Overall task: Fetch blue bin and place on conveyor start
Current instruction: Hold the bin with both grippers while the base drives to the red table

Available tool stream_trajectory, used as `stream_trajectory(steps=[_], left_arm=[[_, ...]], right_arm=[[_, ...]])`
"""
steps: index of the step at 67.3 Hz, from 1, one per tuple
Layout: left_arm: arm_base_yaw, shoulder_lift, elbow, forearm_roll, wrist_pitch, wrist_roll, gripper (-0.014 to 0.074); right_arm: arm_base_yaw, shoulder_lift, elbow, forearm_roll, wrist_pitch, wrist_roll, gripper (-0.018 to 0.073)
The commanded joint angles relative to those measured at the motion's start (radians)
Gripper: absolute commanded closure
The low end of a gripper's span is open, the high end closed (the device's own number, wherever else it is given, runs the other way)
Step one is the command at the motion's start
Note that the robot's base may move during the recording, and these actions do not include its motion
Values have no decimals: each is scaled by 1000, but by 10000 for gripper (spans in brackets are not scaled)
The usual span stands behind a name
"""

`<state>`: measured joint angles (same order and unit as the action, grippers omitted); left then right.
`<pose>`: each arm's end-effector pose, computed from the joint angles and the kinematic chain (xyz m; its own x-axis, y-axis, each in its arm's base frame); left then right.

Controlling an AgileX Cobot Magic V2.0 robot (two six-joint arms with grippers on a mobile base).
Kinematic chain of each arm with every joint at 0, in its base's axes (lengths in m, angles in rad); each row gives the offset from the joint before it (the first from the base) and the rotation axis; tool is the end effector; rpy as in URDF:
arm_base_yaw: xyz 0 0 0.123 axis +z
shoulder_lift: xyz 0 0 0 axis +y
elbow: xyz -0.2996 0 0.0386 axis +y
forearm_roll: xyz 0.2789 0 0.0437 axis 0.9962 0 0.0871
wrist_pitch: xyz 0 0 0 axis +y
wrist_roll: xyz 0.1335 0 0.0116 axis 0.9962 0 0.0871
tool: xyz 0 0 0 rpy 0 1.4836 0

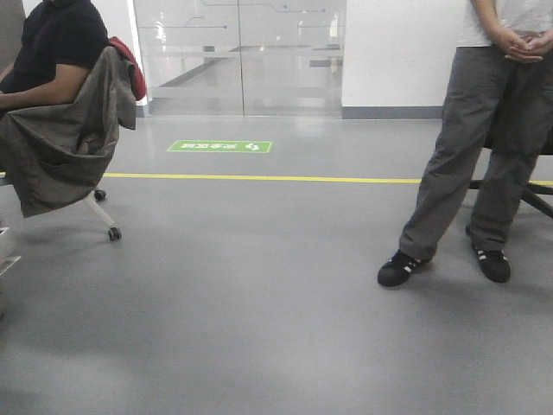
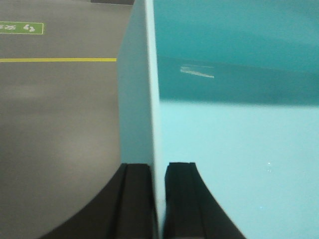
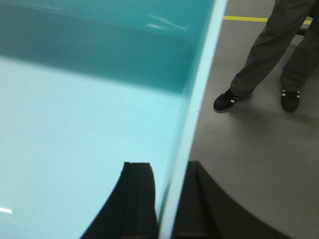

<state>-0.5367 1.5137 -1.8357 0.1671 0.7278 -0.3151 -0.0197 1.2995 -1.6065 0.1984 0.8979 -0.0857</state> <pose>0.3504 -0.1912 0.5131 -0.3376 -0.0174 -0.9411 0.3604 0.9212 -0.1463 0.3264 0.0142 0.4851 -0.4782 0.0479 -0.8769 -0.0977 0.9894 0.1073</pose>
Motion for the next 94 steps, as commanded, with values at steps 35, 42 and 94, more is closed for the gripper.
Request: stream_trajectory(steps=[35,42,94], left_arm=[[-8,-13,-16,-46,-72,-12,708],[-8,-13,-16,-43,-72,-12,708],[-8,-13,-16,-43,-72,-12,708]], right_arm=[[3,-2,-8,17,-77,-27,711],[3,2,-8,17,-76,-27,711],[3,6,-8,17,-76,-27,711]])
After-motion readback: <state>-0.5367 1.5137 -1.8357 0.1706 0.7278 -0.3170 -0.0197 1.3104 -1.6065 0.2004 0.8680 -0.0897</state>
